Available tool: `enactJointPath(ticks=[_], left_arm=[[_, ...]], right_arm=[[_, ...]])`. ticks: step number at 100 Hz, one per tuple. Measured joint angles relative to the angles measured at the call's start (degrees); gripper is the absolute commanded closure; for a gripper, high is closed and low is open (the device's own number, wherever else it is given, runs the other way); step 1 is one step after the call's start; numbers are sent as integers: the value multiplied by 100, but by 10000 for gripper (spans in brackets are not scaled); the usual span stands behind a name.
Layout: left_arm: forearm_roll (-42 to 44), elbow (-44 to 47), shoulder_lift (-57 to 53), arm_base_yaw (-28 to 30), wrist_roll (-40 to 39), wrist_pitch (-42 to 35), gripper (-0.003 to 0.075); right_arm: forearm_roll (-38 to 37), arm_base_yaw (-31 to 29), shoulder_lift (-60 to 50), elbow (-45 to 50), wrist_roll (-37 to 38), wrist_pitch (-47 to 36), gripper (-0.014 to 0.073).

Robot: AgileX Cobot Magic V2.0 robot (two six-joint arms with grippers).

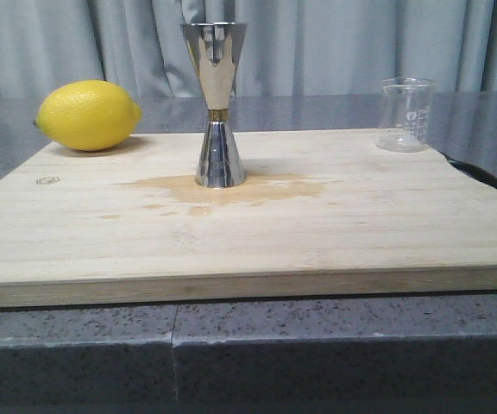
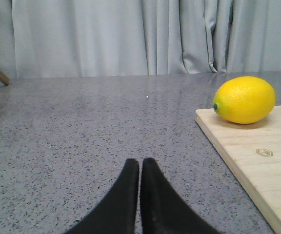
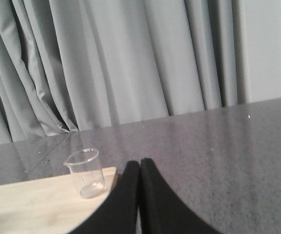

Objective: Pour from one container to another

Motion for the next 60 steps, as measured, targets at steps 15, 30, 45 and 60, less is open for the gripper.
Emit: enactJointPath(ticks=[15, 30, 45, 60], left_arm=[[0, 0, 0, 0, 0, 0, 739], [0, 0, 0, 0, 0, -11, 739], [0, 0, 0, 0, 0, -11, 739], [0, 0, 0, 0, 0, -11, 739]], right_arm=[[4390, 0, -168, 508, -4370, 323, 665], [7145, -9, -368, 584, -7171, 551, 665], [7702, -9, -377, 584, -7847, 555, 665], [7702, -9, -377, 584, -7928, 555, 665]])
